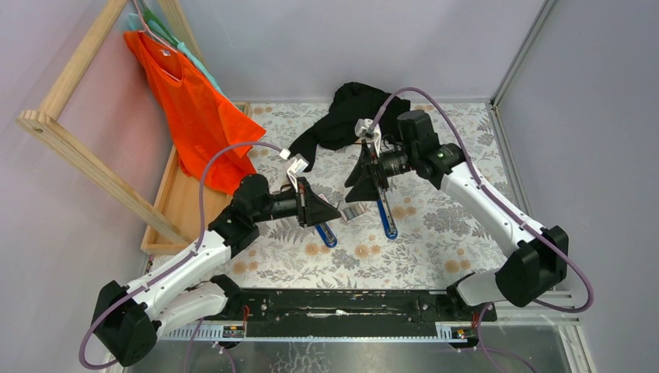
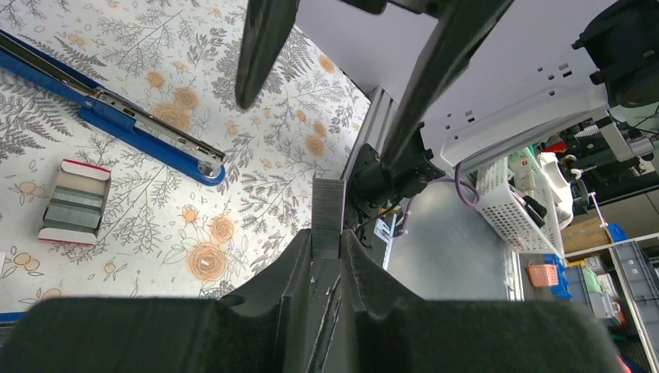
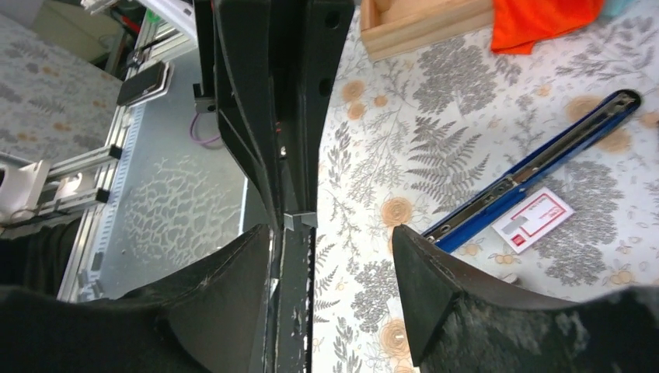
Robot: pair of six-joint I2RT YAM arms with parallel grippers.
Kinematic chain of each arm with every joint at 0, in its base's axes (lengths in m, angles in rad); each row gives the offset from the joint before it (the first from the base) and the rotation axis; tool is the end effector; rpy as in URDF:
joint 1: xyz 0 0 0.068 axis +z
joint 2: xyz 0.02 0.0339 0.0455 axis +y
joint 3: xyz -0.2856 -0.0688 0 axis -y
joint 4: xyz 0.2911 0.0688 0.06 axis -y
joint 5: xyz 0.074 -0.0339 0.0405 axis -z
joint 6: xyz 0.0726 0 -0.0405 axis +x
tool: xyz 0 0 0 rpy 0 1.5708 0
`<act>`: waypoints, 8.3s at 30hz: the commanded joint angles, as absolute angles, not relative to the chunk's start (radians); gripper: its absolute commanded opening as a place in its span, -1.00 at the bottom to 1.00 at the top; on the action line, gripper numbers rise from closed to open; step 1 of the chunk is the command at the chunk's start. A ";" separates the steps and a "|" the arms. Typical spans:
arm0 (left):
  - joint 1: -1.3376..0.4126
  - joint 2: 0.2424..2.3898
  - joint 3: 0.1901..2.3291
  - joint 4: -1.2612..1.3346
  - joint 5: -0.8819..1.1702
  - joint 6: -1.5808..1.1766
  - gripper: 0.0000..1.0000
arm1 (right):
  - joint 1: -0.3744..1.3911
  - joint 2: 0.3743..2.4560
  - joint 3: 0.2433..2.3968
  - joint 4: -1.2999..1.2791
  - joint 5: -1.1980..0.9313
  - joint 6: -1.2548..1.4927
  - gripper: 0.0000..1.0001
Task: Load the staples into the stapler
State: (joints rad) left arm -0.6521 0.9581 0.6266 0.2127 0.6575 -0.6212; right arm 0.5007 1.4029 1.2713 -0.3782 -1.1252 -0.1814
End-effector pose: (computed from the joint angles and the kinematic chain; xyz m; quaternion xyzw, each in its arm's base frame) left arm 0.1965 -0.2058 0.2936 0.2253 0.7044 -0.5677 0.3617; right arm 0.2849 0.2306 0.3650 -0.4984 0.5973 0.5223 0.3494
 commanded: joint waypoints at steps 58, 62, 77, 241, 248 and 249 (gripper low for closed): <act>-0.657 0.739 0.615 -0.156 0.094 -0.582 0.68 | 0.717 1.318 1.106 -0.207 -0.730 -0.041 -0.81; -0.655 0.675 0.589 -0.190 -0.046 -0.633 0.87 | 0.769 1.280 1.012 -0.089 -0.593 0.022 -0.80; -0.656 0.635 0.509 -0.252 -0.221 -0.775 0.99 | 1.008 1.328 0.724 0.352 -0.006 0.094 -0.78; -0.654 0.761 0.417 -0.174 -0.256 -0.924 1.00 | 1.244 1.692 0.703 0.573 0.656 0.310 -0.83; -0.655 0.764 0.418 -0.172 -0.255 -0.924 1.00 | 1.246 1.697 0.700 0.567 0.649 0.308 -0.64; -0.655 0.763 0.419 -0.173 -0.255 -0.923 1.00 | 1.246 1.692 0.697 0.566 0.647 0.309 -0.59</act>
